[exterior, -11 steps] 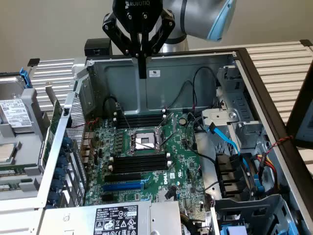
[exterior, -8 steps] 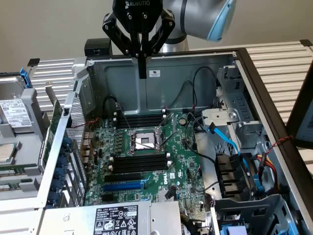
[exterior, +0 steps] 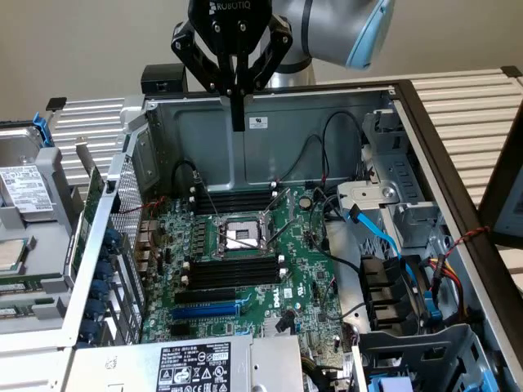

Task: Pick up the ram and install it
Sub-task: 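Reach for the ram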

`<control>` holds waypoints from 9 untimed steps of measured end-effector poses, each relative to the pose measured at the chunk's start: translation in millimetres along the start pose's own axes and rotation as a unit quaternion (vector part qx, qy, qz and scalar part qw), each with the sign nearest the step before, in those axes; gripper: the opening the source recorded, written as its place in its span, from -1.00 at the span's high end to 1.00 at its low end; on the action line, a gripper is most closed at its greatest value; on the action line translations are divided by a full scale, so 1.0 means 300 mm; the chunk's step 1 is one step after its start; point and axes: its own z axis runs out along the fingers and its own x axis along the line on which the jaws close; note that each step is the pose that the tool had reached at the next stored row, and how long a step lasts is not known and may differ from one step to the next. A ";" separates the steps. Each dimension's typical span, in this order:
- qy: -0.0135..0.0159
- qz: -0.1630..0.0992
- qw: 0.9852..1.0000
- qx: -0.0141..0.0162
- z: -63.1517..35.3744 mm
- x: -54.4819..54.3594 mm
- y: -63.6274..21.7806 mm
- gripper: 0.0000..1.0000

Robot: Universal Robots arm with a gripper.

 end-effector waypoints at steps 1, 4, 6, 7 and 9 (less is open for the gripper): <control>0.000 0.000 1.000 0.000 0.000 0.000 0.000 0.79; 0.000 0.000 1.000 0.000 -0.001 0.008 -0.001 0.79; 0.000 0.000 1.000 0.000 -0.001 0.029 -0.002 0.79; 0.000 0.000 1.000 0.000 -0.001 0.042 -0.003 0.79; 0.000 0.000 1.000 0.000 -0.002 0.073 -0.005 0.79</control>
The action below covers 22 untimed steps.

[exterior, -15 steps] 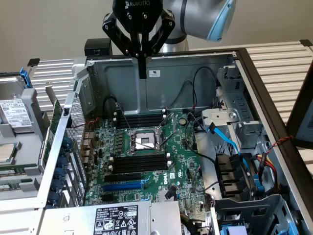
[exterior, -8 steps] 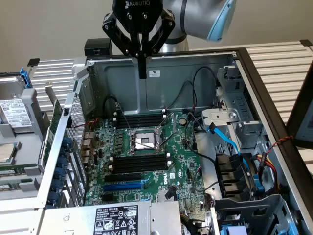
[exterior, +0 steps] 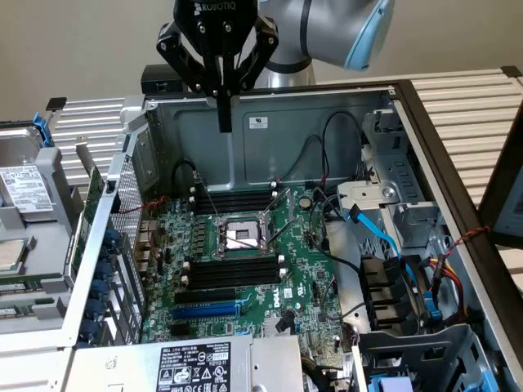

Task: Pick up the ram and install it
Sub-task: 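Reach for the ram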

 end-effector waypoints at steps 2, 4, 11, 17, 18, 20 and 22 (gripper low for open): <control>0.000 0.000 1.000 0.000 -0.001 0.029 -0.002 0.79; 0.000 0.000 1.000 0.000 -0.001 0.060 -0.004 0.79; 0.000 0.000 1.000 0.000 -0.003 0.166 -0.012 0.79; 0.000 0.000 1.000 0.000 -0.005 0.257 -0.018 0.79; 0.000 0.000 1.000 0.000 -0.005 0.272 -0.019 0.79; 0.000 0.000 1.000 0.000 -0.005 0.302 -0.021 0.79; 0.000 0.000 1.000 0.000 -0.005 0.332 -0.023 0.79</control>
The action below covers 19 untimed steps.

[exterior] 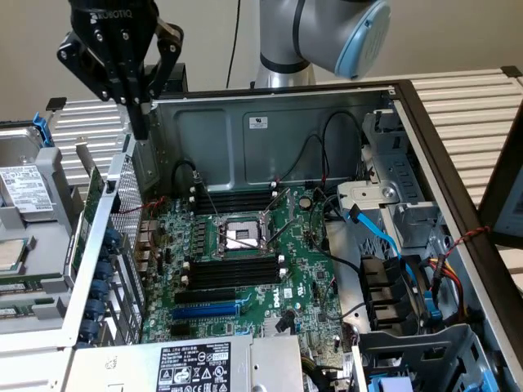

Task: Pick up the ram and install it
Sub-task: 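Reach for the ram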

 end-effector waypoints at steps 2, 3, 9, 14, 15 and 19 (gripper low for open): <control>0.000 0.000 1.000 0.000 0.000 0.029 -0.002 0.79; 0.000 0.000 1.000 0.000 -0.001 0.042 -0.003 0.79; 0.000 0.000 1.000 0.000 -0.002 0.119 -0.008 0.79; 0.000 0.000 1.000 0.000 -0.002 0.180 -0.013 0.79; 0.000 0.000 1.000 0.000 -0.002 0.192 -0.014 0.79; 0.000 0.000 1.000 0.000 -0.003 0.238 -0.017 0.79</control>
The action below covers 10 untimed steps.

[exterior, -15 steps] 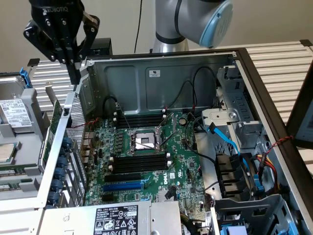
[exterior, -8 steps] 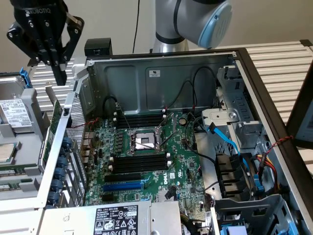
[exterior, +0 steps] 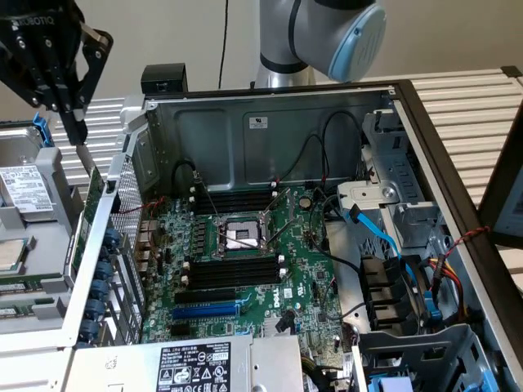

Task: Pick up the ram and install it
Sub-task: 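Reach for the ram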

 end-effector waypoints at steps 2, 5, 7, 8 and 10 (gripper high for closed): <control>0.000 0.000 1.000 0.000 0.000 0.023 -0.002 0.79; 0.000 0.000 1.000 0.000 0.000 0.048 -0.003 0.79; 0.000 0.000 1.000 0.000 -0.001 0.068 -0.005 0.79; 0.000 0.000 1.000 0.000 0.000 0.080 -0.006 0.79; 0.000 0.000 1.000 0.000 0.001 0.109 -0.008 0.79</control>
